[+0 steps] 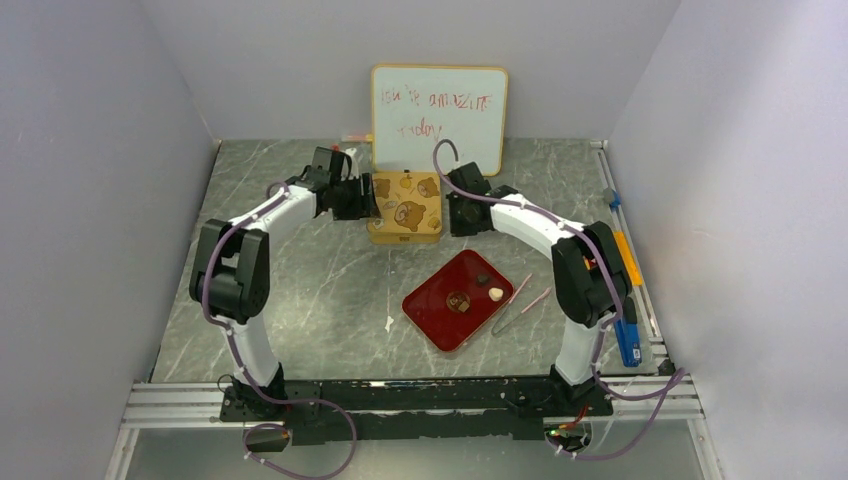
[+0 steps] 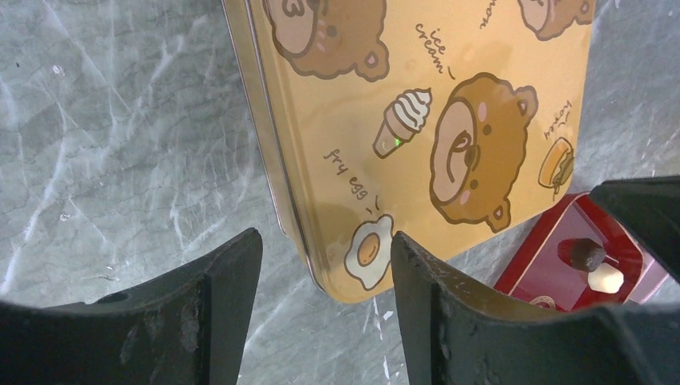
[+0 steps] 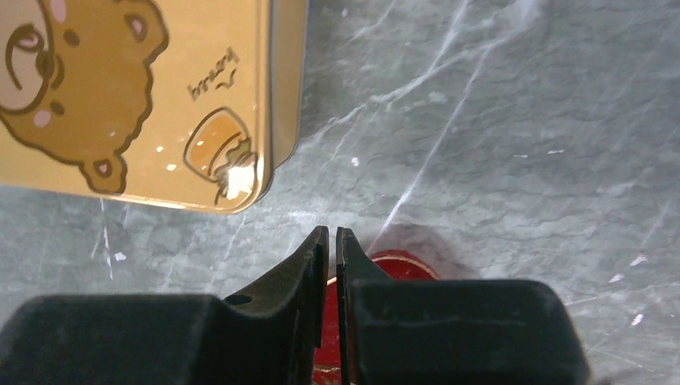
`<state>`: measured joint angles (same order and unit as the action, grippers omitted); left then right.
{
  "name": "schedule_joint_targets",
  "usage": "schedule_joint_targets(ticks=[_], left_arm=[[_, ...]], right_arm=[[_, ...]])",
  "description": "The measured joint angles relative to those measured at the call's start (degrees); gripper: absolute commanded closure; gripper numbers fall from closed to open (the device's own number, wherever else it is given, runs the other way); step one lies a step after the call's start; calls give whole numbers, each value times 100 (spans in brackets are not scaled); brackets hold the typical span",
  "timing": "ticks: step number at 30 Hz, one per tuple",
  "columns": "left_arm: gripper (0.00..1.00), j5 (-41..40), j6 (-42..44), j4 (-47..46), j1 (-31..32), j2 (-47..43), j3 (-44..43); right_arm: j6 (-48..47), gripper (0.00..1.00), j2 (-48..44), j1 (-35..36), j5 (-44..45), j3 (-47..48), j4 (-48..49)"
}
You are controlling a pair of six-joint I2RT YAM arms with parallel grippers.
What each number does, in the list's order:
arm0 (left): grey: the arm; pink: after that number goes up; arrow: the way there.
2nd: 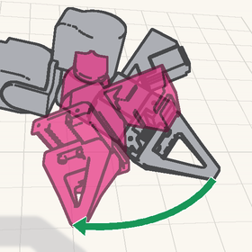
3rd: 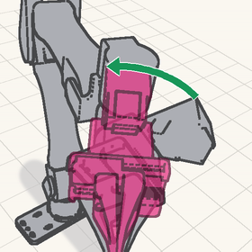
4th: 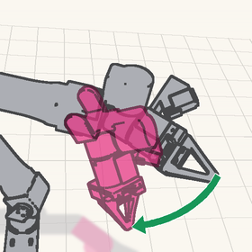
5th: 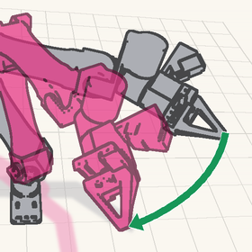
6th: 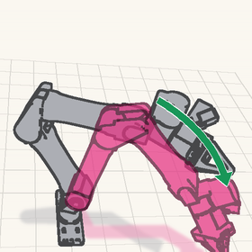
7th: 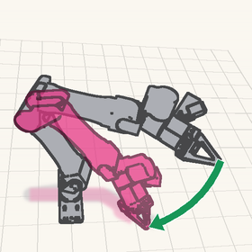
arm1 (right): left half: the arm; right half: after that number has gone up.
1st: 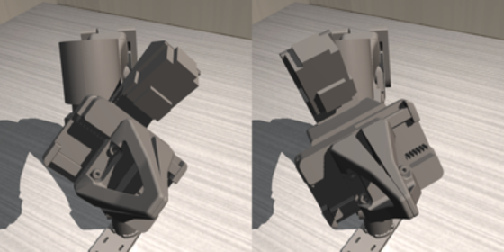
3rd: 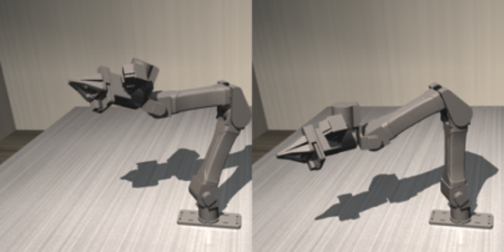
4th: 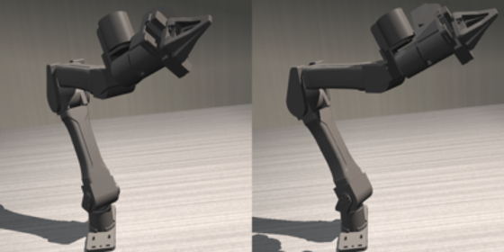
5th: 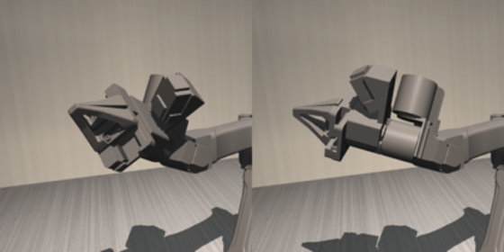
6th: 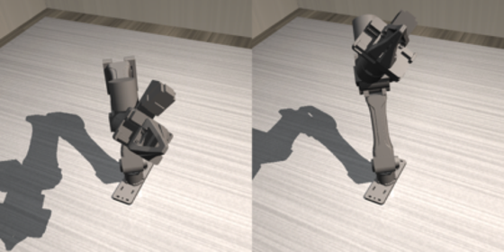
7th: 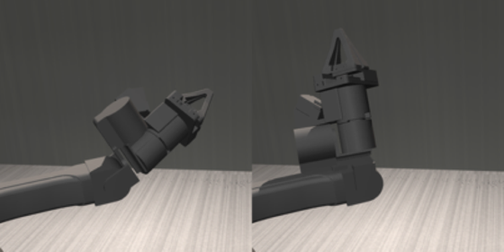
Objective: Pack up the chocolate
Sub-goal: Close the box lid on the packing box.
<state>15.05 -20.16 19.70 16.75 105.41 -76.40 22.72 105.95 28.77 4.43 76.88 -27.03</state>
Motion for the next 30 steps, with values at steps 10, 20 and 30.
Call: schedule_joint_targets(ticks=[10,20,30], left_arm=[[35,-44,0,-9,0,138,-70],[34,-61,0,-11,0,138,-175],[33,-98,0,-11,0,227,-229]], right_arm=[[2,89,81,299,-13,15,-7],[4,89,352,341,-48,155,-9],[2,89,608,380,-55,476,-17]])
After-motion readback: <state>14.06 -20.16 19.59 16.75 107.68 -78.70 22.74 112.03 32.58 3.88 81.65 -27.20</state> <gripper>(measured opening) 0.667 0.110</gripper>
